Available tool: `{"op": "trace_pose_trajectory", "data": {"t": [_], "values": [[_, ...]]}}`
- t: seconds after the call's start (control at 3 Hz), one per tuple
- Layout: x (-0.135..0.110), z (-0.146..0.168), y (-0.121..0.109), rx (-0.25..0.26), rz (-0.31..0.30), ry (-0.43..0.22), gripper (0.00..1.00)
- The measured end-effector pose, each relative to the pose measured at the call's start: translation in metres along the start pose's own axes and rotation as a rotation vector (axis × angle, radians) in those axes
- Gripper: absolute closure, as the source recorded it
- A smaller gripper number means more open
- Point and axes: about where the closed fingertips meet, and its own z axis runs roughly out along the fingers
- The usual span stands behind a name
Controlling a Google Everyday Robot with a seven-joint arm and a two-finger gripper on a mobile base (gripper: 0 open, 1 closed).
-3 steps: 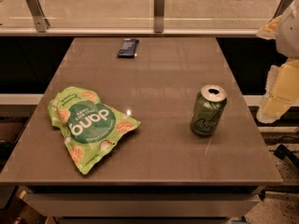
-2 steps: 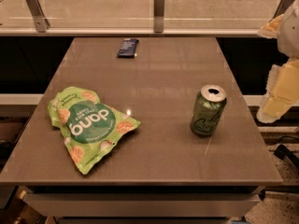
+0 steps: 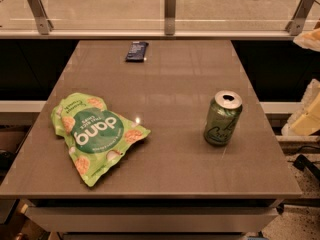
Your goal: Move green can near rxbar blueberry
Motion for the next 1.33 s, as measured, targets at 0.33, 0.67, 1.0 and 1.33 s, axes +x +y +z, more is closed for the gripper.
{"op": "trace_pose_trajectory", "data": {"t": [0.33, 0.67, 1.0, 1.33], "values": [[0.007, 0.004, -0.004, 0.016, 0.072, -0.149, 0.0], [0.009, 0.014, -0.01, 0.017, 0.132, -0.274, 0.0], [0.01, 0.028, -0.013, 0.004, 0.171, -0.376, 0.0], [0.012, 0.046, -0.009, -0.025, 0.197, -0.451, 0.0]]}}
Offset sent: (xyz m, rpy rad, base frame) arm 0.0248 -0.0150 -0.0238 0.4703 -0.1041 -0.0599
